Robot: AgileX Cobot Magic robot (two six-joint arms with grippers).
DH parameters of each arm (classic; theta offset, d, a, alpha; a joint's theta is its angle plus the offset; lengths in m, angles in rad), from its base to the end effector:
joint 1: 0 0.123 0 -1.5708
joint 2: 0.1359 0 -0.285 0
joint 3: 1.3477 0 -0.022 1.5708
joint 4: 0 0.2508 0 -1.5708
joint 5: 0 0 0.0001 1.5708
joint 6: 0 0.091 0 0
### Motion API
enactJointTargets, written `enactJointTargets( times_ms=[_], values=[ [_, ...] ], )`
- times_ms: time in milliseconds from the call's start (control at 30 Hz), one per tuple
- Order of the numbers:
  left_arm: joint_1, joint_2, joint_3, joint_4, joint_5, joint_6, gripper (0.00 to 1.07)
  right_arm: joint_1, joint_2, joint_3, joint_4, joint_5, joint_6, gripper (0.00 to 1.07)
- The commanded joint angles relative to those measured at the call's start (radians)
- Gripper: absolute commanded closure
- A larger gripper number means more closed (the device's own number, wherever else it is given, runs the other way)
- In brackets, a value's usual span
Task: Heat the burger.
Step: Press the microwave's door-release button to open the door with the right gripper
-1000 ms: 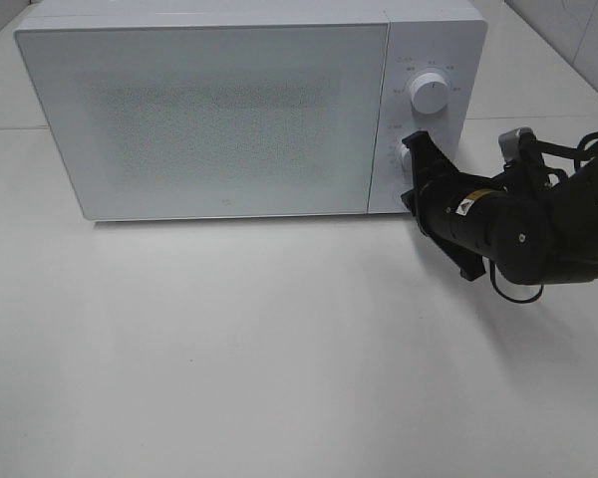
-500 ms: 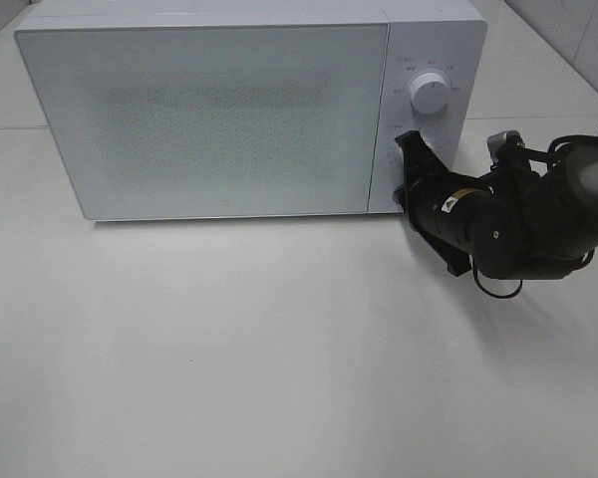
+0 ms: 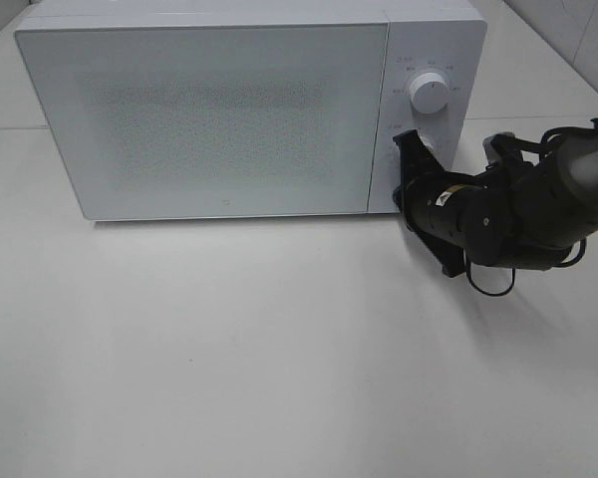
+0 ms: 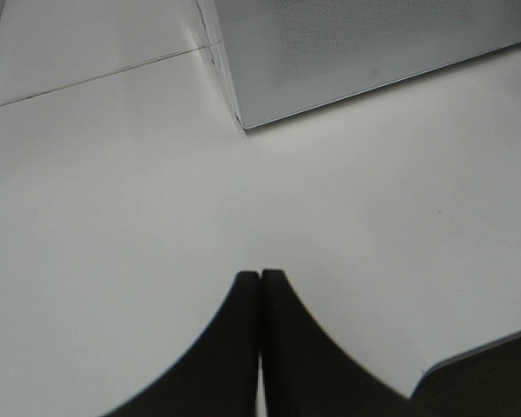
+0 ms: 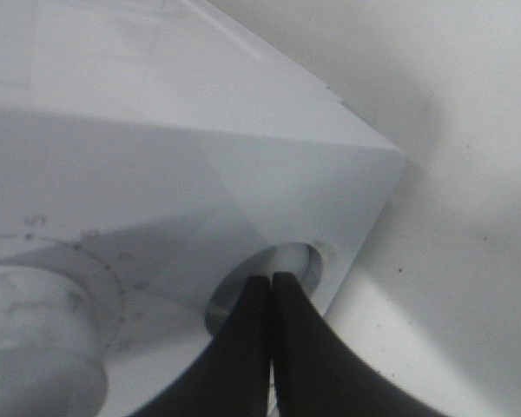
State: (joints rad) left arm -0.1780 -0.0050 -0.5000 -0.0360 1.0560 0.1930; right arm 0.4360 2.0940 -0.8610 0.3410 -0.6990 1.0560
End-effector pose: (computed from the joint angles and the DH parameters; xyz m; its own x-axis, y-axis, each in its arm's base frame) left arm -0.0059 -0.0018 0.2777 -0.3976 0.2486 -0.8832 0.2782 0.9500 0.1422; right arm 0.3499 0.1415 0.0881 -0.3342 0.8883 -0.3151 0.3433 0.4260 0.8370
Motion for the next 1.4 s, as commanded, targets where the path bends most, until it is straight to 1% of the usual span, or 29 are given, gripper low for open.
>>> enactJointTargets(
  times_ms=[33, 500, 700, 1000, 1033, 1133, 1167, 1267, 1333, 1367, 1400],
  values=[
    [0.004, -0.021, 0.003, -0.008, -0.015, -0.006, 1.06, -0.005, -0.008, -0.066, -0.022, -0.11, -0.036, 1.07],
    [0.004, -0.021, 0.003, -0.008, -0.015, -0.006, 1.06, -0.005, -0.008, -0.135, -0.022, -0.111, -0.037, 1.07],
    [0.004, -0.021, 0.003, -0.008, -0.015, -0.006, 1.06, -0.005, -0.008, -0.144, -0.023, -0.105, -0.037, 1.07],
    [0.004, -0.021, 0.003, -0.008, -0.015, -0.006, 1.06, -0.005, -0.011, -0.144, -0.024, 0.053, -0.037, 1.07],
    [0.004, -0.021, 0.003, -0.008, -0.015, -0.006, 1.06, -0.005, -0.011, -0.14, -0.035, 0.084, -0.037, 1.07],
    [0.004, -0.021, 0.003, -0.008, -0.015, -0.006, 1.06, -0.005, -0.013, -0.138, -0.041, 0.084, -0.037, 1.07],
    [0.004, -0.021, 0.003, -0.008, -0.015, -0.006, 1.06, -0.005, -0.031, -0.113, -0.054, 0.081, -0.038, 1.07],
    [0.004, -0.021, 0.003, -0.008, -0.015, -0.006, 1.06, -0.005, -0.04, -0.101, -0.053, 0.08, -0.038, 1.07],
    [0.004, -0.021, 0.003, -0.008, -0.015, -0.006, 1.06, -0.005, -0.074, -0.048, -0.053, 0.074, -0.039, 1.07],
    [0.004, -0.021, 0.003, -0.008, -0.015, -0.006, 1.06, -0.005, -0.074, -0.048, -0.053, 0.074, -0.039, 1.07],
    [0.004, -0.021, 0.003, -0.008, -0.015, -0.006, 1.06, -0.005, -0.088, -0.015, -0.053, 0.074, -0.04, 1.07]
  ],
)
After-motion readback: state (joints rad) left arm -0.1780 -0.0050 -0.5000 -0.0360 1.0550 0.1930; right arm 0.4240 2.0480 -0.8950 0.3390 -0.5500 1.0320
